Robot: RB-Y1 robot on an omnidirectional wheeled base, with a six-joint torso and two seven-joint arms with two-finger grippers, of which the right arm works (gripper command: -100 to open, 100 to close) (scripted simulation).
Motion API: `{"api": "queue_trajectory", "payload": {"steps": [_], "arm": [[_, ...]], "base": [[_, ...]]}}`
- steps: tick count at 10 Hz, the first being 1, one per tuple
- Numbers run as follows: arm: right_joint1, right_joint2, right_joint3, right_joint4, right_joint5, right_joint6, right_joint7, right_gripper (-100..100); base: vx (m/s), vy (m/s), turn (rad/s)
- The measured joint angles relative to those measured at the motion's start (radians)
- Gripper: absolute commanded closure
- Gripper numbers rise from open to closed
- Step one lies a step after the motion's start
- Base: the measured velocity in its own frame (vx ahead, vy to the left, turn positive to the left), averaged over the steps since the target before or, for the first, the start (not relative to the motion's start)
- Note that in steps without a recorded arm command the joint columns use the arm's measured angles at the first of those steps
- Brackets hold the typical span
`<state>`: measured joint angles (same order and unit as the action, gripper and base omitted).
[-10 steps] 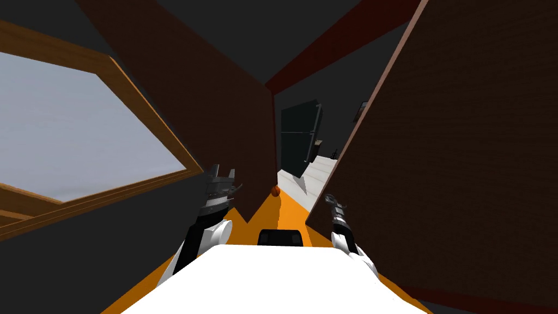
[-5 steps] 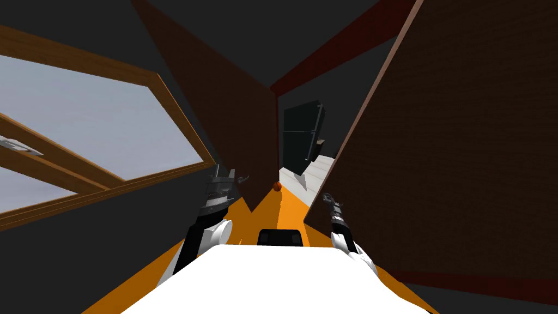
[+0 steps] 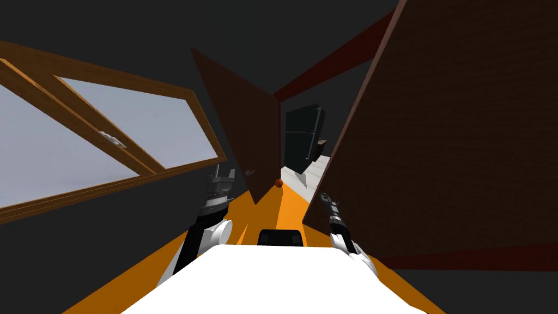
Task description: Pull the door open
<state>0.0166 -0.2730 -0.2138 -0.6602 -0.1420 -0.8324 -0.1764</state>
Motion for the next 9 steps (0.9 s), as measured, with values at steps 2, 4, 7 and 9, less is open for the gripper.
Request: {"api": "queue_trajectory", "payload": {"steps": [2,4,7,9], "arm": [[0.012,-0.011,0.015,-0.008,0.009,-0.009,-0.017,100],[0.021,-0.025,0.037,-0.012,0.021,-0.025,-0.041,100],[0.043,-0.043,0.075,-0.015,0.043,-0.050,-0.080,100],[0.053,-0.049,0.086,-0.016,0.049,-0.057,-0.093,100]], "base": [[-0.249,-0.032,0.122],[-0.254,-0.037,0.135],[-0.252,-0.019,0.109],[-0.138,-0.002,0.059]]}}
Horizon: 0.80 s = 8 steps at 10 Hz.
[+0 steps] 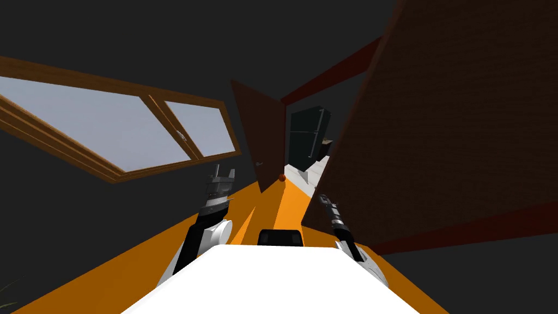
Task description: Pull the door open
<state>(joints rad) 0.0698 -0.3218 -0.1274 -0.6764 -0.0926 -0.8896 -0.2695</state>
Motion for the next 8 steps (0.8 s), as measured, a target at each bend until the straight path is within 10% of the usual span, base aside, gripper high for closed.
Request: {"api": "queue_trajectory", "payload": {"steps": [8], "arm": [[0.073,-0.058,0.068,-0.021,0.041,-0.085,-0.086,100]], "base": [[-0.204,-0.039,0.104]]}}
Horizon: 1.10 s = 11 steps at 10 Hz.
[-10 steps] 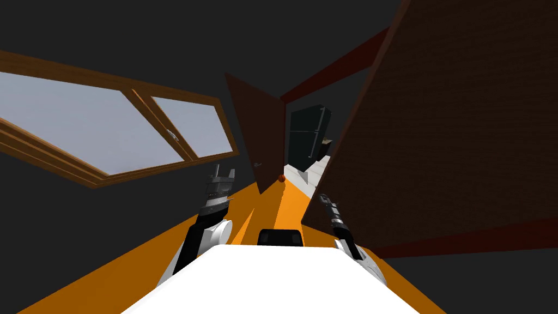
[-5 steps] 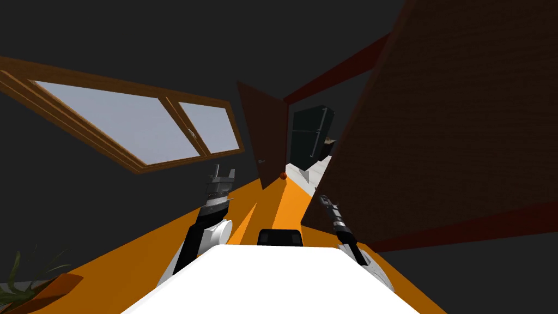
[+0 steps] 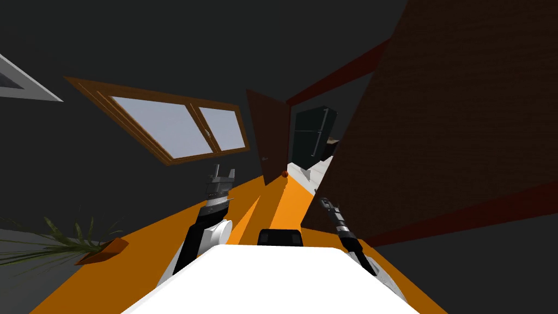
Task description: Pull the door open
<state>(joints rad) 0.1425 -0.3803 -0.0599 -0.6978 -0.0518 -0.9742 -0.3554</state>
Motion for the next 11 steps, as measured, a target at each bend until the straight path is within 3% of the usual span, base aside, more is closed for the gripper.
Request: {"api": "queue_trajectory", "payload": {"steps": [3,5,7,8,9,11], "arm": [[0.018,-0.008,0.020,0.002,0.013,-0.023,-0.015,100],[0.046,-0.020,0.038,-0.012,0.028,-0.060,-0.026,100],[0.052,-0.033,0.060,0.034,0.046,-0.134,-0.038,100],[0.076,-0.036,0.065,0.005,0.051,-0.135,-0.041,100],[0.087,-0.042,0.074,0.004,0.058,-0.148,-0.046,100],[0.134,-0.056,0.096,-0.040,0.076,-0.171,-0.059,100]], "base": [[-0.061,-0.007,-0.030],[-0.073,-0.026,-0.065],[-0.062,-0.027,-0.046],[-0.047,-0.030,-0.036],[-0.048,-0.045,-0.058],[-0.044,-0.063,-0.065]]}}
